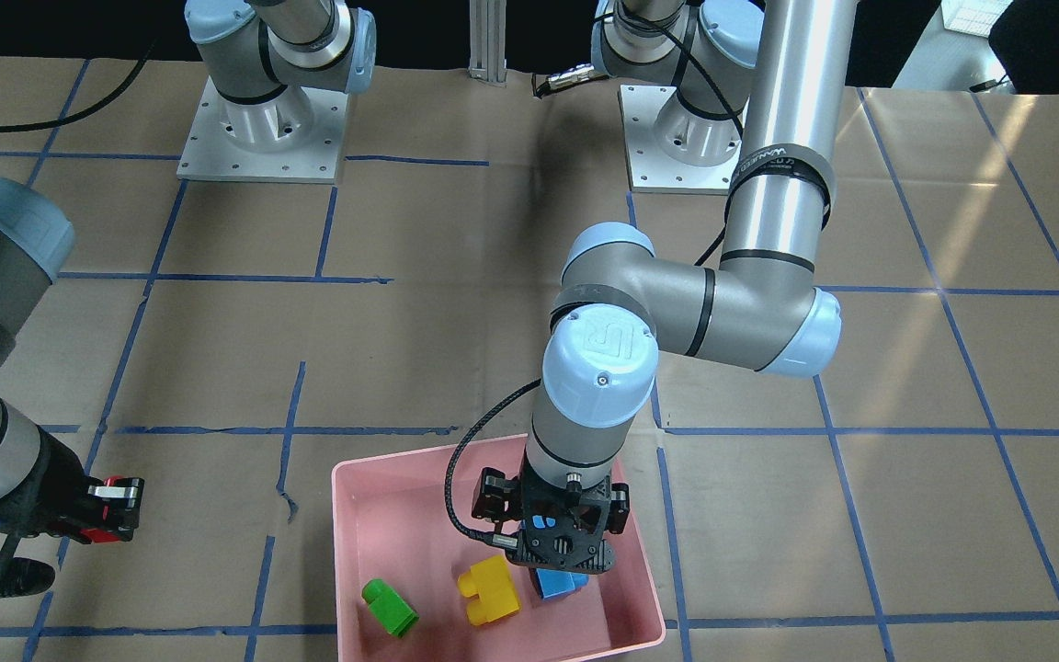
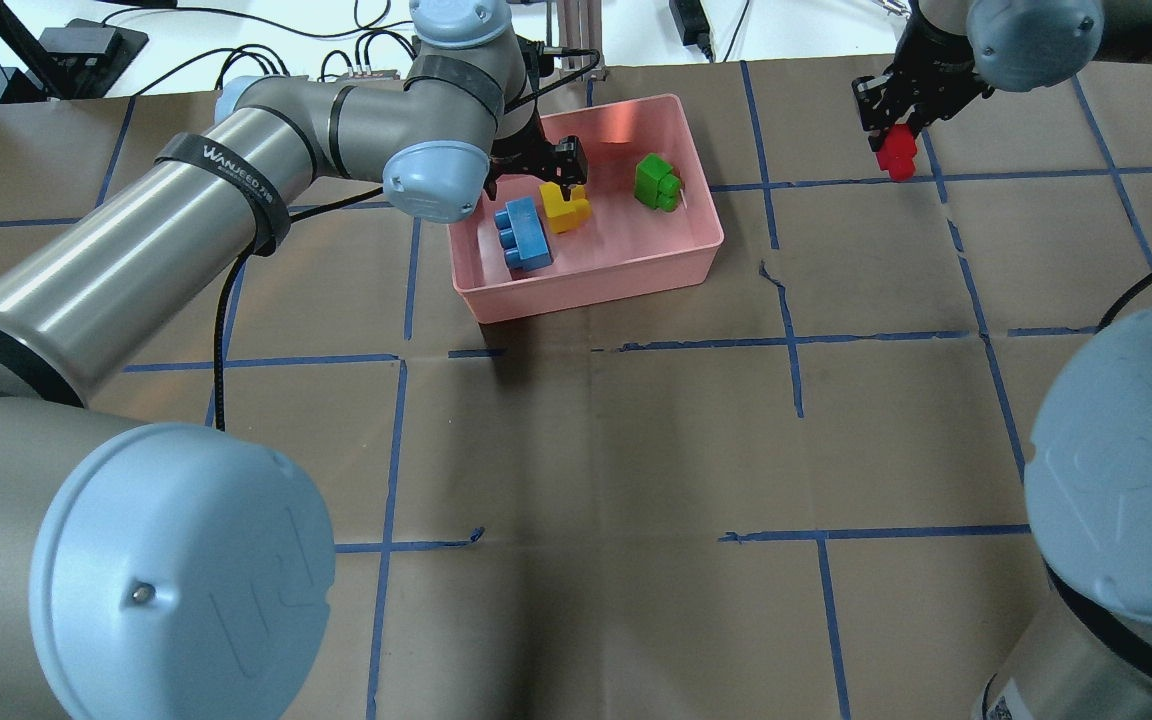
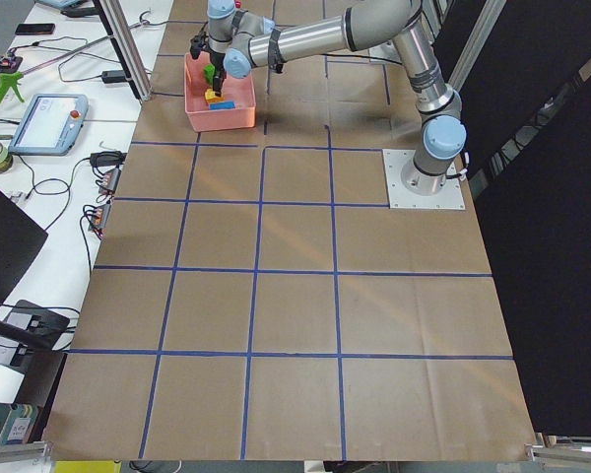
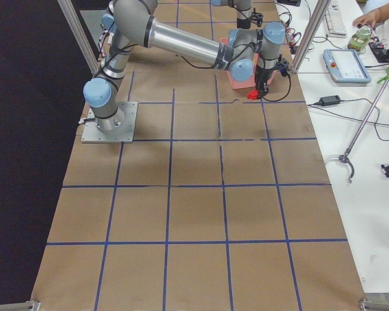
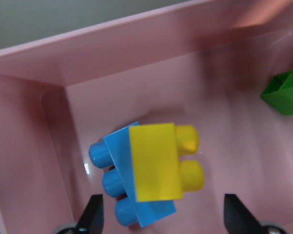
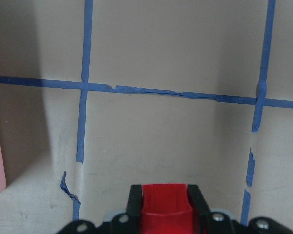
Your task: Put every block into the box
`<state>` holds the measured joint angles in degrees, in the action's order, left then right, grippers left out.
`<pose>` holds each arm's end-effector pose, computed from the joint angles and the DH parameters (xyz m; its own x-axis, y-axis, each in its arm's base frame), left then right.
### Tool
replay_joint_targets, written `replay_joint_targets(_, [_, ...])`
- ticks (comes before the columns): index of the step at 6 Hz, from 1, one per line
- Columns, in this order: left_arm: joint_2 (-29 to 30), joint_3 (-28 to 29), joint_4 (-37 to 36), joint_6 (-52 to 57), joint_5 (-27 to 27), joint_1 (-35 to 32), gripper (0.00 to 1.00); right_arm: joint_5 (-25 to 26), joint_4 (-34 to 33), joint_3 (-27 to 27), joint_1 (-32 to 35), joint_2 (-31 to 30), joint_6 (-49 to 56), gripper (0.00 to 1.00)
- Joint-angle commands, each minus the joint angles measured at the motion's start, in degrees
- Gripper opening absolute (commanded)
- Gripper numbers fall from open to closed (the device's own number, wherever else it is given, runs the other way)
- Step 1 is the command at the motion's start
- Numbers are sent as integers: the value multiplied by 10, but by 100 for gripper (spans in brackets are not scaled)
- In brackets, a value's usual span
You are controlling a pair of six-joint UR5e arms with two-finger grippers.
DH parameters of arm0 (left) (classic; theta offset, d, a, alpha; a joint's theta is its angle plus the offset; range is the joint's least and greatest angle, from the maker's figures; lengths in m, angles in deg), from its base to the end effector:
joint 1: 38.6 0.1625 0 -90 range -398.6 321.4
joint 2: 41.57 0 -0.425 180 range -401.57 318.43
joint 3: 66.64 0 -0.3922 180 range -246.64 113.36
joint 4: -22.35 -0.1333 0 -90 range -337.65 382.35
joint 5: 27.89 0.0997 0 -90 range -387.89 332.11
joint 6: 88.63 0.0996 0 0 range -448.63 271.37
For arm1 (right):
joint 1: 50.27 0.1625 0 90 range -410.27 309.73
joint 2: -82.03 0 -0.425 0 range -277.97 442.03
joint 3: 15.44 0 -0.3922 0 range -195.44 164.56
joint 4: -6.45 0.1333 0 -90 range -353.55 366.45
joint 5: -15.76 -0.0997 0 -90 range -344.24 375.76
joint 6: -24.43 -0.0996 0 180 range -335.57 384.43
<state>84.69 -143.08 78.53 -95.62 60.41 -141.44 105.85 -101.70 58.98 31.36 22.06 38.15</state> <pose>-0.2951 -0.6817 0.2754 -0.9926 0.1096 0.0524 0.0980 0.9773 -0.1879 0.0301 -0.7103 0.3396 -0.9956 -0.0927 0.0168 -0.0935 0.9937 -0.0623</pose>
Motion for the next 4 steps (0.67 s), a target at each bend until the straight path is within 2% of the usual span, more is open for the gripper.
replay_joint_targets(1, [-39, -5, 29, 7, 5, 24, 99, 1, 1, 1, 4, -3, -19, 11])
replay_joint_targets(2, [-87, -15, 91, 28, 5, 65, 99, 0, 7, 2, 14, -9, -46, 11])
replay_joint_targets(4, [-166, -22, 217, 79, 5, 115, 99, 0, 7, 0, 75, -9, -157, 11])
